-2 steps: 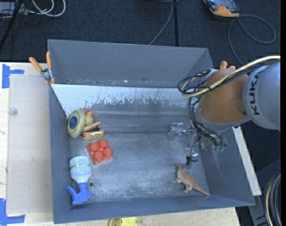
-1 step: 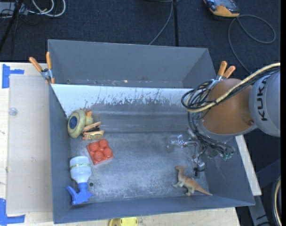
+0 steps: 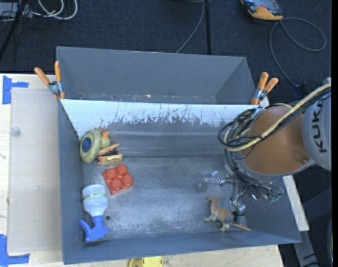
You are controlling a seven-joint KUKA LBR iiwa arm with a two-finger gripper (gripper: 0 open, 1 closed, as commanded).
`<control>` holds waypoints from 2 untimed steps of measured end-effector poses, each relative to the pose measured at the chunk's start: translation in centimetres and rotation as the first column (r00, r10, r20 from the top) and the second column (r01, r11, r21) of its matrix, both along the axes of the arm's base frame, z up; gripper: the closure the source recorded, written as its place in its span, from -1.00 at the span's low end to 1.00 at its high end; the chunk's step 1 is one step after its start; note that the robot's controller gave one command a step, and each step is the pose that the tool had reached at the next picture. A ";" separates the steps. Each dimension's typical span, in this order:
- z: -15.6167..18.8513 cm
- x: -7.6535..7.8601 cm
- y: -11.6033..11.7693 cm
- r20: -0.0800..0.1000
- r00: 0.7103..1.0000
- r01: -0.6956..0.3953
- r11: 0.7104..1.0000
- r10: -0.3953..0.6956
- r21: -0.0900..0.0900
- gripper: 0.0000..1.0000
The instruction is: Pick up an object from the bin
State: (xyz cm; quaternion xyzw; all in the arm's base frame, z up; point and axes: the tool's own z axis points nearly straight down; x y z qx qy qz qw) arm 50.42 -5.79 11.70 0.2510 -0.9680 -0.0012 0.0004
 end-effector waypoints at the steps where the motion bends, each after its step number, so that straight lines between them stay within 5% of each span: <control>1: -2.6 -1.9 -1.4 -0.006 0.982 -0.188 0.982 0.188 0.003 -1.00; 2: -4.5 -1.3 -5.9 0.006 0.994 -0.113 0.994 0.113 0.011 1.00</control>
Offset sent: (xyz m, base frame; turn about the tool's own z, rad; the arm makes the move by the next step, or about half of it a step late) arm -0.0154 -0.0661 -0.0470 -0.1128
